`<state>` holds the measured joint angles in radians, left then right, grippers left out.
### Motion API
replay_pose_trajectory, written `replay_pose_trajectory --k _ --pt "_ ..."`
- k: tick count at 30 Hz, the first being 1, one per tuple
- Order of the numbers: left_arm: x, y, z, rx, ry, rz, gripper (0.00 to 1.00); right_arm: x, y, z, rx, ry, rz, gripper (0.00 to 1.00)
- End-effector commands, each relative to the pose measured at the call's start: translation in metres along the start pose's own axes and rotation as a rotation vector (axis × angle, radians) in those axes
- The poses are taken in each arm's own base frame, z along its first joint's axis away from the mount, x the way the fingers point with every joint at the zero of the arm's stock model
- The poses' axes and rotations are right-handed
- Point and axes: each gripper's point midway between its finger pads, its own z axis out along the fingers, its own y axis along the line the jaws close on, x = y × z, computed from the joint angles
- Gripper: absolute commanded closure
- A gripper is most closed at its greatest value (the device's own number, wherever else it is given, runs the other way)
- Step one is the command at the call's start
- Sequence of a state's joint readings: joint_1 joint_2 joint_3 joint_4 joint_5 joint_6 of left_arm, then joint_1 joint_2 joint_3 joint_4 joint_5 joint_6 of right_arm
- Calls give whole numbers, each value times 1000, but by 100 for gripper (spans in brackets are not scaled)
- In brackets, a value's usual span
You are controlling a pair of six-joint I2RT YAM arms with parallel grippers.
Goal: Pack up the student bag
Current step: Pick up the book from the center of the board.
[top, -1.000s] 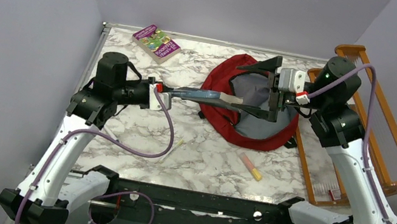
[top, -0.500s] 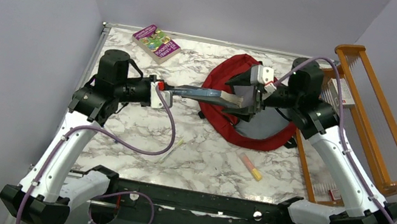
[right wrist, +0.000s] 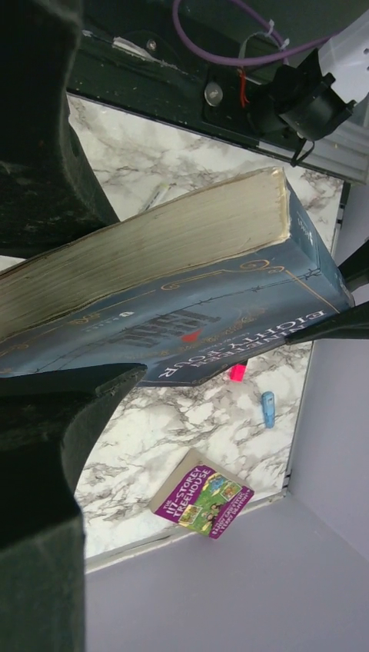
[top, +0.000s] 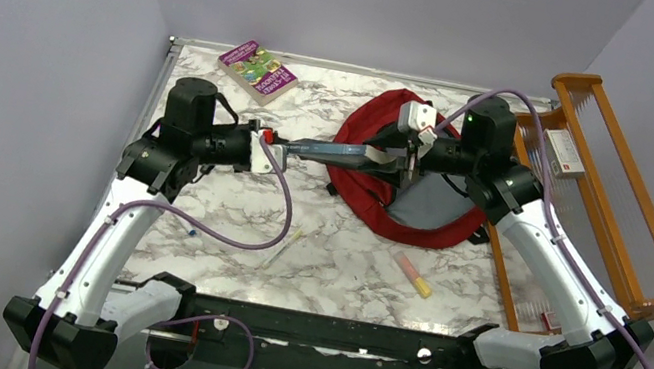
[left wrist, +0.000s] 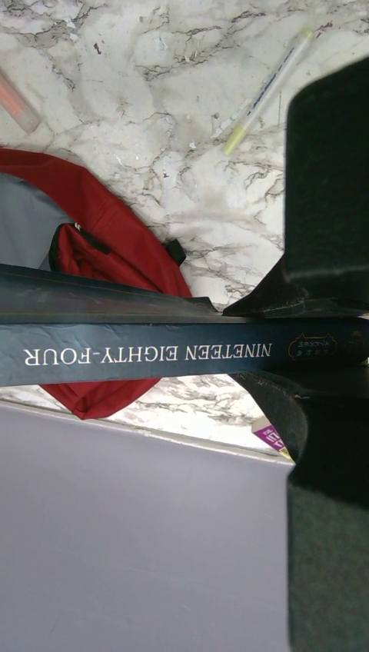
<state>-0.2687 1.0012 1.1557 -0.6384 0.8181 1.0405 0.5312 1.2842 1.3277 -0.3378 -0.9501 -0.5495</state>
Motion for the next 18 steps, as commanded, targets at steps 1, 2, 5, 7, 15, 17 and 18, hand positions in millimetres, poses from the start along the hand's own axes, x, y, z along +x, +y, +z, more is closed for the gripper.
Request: replay_pose_trajectory --k 1,2,5,7,15,17,18 --pt "-33 22 -6 -46 -79 86 100 4 -3 4 18 2 0 50" --pt "-32 23 -5 -45 -79 84 100 5 -2 5 14 2 2 52" --pt "-32 25 -4 -44 -78 76 100 6 -1 5 10 0 7 57" --pt "-33 26 -3 -44 -80 72 100 7 -1 6 11 -2 13 63" --pt "-30 35 0 -79 -72 28 70 2 -12 3 102 -15 69 99" --pt "-30 39 0 -98 -73 9 36 -1 -16 1 140 -18 116 100" --pt "-29 40 0 -105 -73 3 23 -1 -19 -1 165 -13 136 99"
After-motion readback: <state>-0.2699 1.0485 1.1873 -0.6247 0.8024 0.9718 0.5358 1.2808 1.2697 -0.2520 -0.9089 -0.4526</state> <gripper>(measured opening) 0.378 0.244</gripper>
